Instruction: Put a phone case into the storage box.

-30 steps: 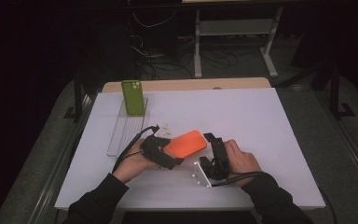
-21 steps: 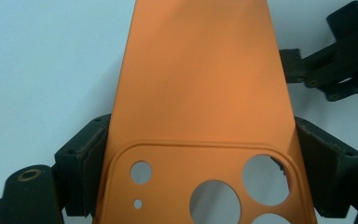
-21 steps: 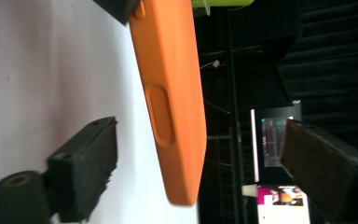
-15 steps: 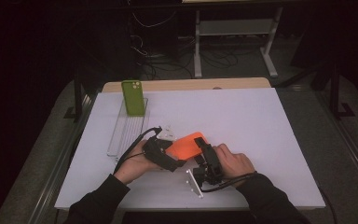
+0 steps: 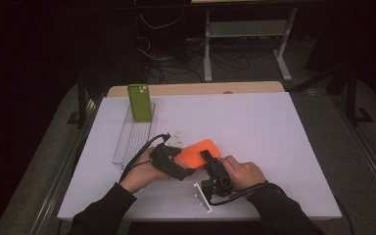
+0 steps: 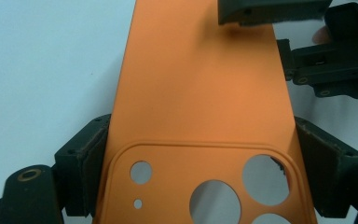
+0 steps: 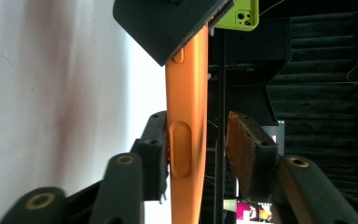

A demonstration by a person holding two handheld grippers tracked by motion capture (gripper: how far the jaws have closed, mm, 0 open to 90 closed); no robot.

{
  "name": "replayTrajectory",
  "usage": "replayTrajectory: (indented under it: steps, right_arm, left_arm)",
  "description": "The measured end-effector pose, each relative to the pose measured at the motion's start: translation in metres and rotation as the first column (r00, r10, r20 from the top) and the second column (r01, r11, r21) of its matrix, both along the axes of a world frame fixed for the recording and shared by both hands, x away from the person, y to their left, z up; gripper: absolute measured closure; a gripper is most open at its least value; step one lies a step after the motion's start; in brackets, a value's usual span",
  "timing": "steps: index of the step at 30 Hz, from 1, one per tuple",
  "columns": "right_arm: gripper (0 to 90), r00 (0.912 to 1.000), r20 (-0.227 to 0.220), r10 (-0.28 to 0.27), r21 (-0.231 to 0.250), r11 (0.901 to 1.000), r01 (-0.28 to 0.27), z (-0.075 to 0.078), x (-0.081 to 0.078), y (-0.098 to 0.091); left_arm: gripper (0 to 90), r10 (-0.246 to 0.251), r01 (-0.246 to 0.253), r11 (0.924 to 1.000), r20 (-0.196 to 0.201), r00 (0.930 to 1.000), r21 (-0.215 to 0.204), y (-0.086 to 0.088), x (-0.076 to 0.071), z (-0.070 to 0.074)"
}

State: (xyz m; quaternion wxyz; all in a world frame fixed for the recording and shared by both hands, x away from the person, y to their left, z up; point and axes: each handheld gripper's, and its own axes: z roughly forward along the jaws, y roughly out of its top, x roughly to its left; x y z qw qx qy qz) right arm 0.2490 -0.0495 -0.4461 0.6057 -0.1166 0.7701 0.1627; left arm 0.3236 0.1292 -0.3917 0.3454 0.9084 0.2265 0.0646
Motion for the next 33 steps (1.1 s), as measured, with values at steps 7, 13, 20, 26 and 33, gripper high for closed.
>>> replayTrajectory:
  steps: [7, 13, 20, 26, 33]
  right_arm:
    - [73.2, 0.9997, 0.003, 0.025, -0.019, 0.9995, -0.025, 0.000, 0.000, 0.000]
    - [79.3, 0.9998, 0.018, 0.012, -0.025, 0.9996, -0.011, 0.000, -0.001, 0.001]
    - [82.3, 0.9998, 0.013, -0.017, 0.022, 0.9996, 0.016, 0.004, 0.001, 0.001]
    - [82.1, 0.9989, -0.005, -0.047, 0.078, 0.9958, 0.048, 0.007, 0.007, -0.003]
    - [81.8, 0.9871, -0.120, -0.106, 0.152, 0.9807, 0.124, 0.011, 0.013, -0.010]
  left_arm:
    - [15.1, 0.007, -0.007, 0.9999, -0.007, 1.0000, -0.013, 0.001, 0.002, 0.000]
    - [14.6, 0.021, -0.023, 0.9982, -0.035, 0.9992, -0.056, 0.002, 0.003, 0.001]
    - [12.3, 0.011, -0.011, 0.9968, 0.001, 0.9999, -0.079, 0.004, 0.002, 0.003]
    - [0.0, 0.002, -0.001, 0.9956, 0.003, 1.0000, -0.094, 0.005, 0.001, 0.004]
    - [0.0, 0.023, -0.021, 0.9926, 0.013, 0.9997, -0.119, 0.012, 0.004, 0.005]
